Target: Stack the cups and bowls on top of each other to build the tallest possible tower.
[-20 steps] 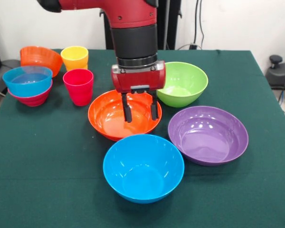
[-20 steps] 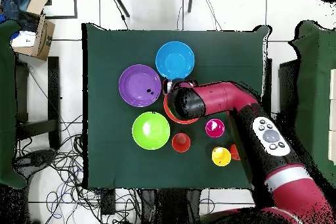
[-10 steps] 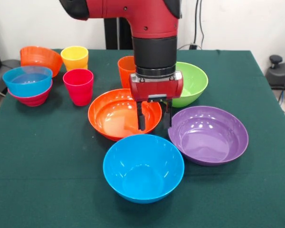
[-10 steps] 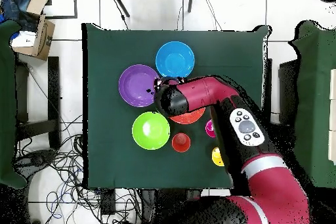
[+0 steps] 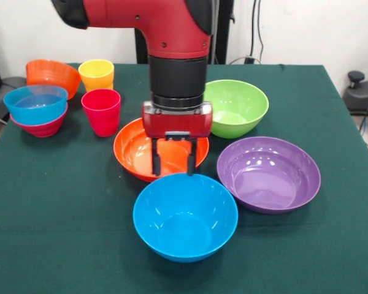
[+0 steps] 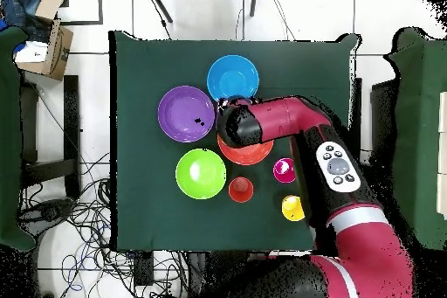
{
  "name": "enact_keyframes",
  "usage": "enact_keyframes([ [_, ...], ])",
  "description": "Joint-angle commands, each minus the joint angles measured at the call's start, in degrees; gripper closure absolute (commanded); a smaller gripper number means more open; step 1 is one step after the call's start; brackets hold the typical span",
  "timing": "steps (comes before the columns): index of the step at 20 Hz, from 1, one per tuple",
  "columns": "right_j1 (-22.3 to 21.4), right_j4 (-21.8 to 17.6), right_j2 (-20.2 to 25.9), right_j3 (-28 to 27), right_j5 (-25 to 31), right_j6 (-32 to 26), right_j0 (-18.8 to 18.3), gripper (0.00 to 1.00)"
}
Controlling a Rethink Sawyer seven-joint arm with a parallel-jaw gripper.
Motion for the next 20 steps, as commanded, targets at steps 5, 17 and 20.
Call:
enact_keyframes([
  [5,3.31,-0.25,-2.95,-5.06,6.83,-3.25,-1.14,0.0],
  [17,8.31,-3.15,-5.52,-10.13,4.55,-3.22,-0.02,0.0],
  [20,9.76,-3.59,-6.44,-11.77,3.89,-2.47,0.87,0.0],
])
